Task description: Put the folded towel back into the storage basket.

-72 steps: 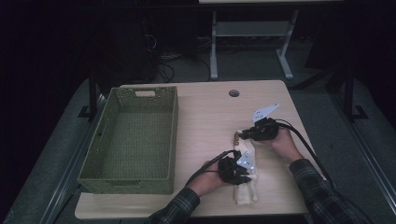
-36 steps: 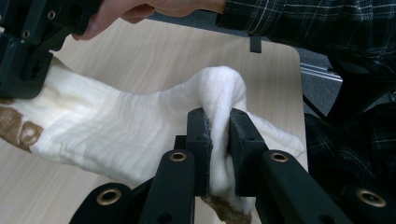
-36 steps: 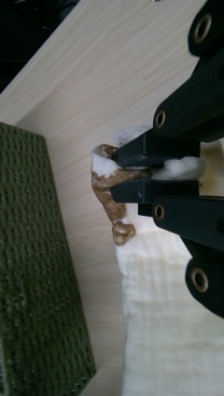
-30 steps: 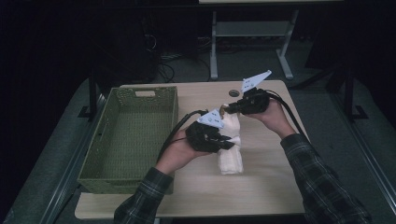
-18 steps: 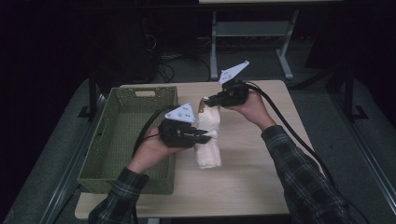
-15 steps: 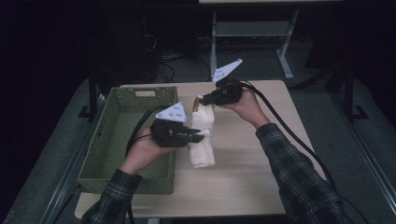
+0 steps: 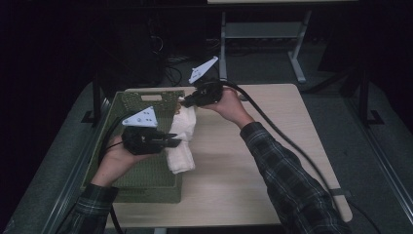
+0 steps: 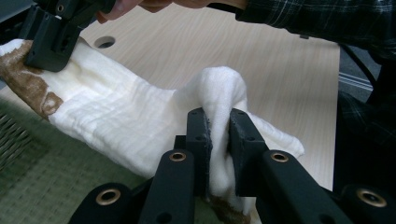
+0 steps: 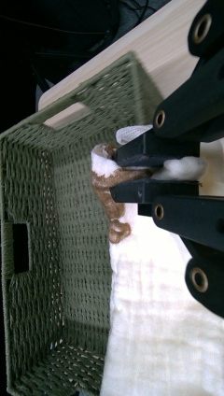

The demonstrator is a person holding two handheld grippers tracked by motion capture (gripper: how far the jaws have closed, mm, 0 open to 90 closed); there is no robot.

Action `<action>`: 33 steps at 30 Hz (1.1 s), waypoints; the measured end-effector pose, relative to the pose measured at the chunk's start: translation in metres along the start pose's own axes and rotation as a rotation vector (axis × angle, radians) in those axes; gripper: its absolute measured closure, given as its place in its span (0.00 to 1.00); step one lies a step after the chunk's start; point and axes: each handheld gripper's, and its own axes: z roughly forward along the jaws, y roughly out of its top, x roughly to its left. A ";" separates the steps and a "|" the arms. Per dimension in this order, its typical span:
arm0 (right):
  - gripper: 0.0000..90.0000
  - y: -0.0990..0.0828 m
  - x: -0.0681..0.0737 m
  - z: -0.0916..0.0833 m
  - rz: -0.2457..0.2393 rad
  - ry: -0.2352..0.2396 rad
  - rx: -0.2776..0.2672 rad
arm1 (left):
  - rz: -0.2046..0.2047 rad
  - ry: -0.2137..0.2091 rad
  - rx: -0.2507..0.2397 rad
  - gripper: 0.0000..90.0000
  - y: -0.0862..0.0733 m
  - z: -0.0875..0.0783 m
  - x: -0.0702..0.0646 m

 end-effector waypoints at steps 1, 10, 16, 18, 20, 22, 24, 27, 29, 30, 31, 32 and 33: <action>0.92 0.005 0.002 0.005 -0.012 0.000 0.003 | -0.004 0.007 0.007 0.88 -0.002 -0.003 0.001; 0.92 0.025 0.012 0.034 -0.052 0.021 0.015 | -0.040 0.033 0.013 0.88 -0.023 -0.021 0.008; 0.92 0.025 0.014 0.046 -0.047 0.032 0.023 | -0.045 0.025 0.028 0.88 -0.032 -0.025 0.012; 0.92 0.025 0.014 0.048 -0.045 0.035 0.020 | -0.047 0.022 0.034 0.88 -0.034 -0.025 0.013; 0.92 0.026 0.014 0.051 -0.042 0.040 0.021 | -0.048 0.018 0.041 0.87 -0.035 -0.025 0.014; 0.92 0.025 0.014 0.053 -0.041 0.042 0.021 | -0.046 0.019 0.053 0.87 -0.038 -0.025 0.015; 0.92 0.025 0.015 0.055 -0.042 0.043 0.025 | -0.048 0.020 0.056 0.87 -0.039 -0.025 0.015; 0.92 0.024 0.015 0.057 -0.037 0.046 0.023 | -0.050 0.023 0.057 0.87 -0.041 -0.027 0.015; 0.92 0.023 0.015 0.061 -0.029 0.050 0.024 | -0.051 0.023 0.060 0.87 -0.043 -0.027 0.016; 0.92 0.023 0.015 0.063 -0.029 0.053 0.024 | -0.052 0.022 0.058 0.86 -0.044 -0.027 0.016; 0.92 0.023 0.016 0.063 -0.025 0.054 0.027 | -0.052 0.019 0.055 0.85 -0.045 -0.026 0.017; 0.92 0.023 0.016 0.064 -0.026 0.055 0.027 | -0.054 0.019 0.048 0.80 -0.046 -0.025 0.016; 0.92 0.023 0.016 0.065 -0.029 0.057 0.027 | -0.058 0.023 0.036 0.72 -0.047 -0.025 0.017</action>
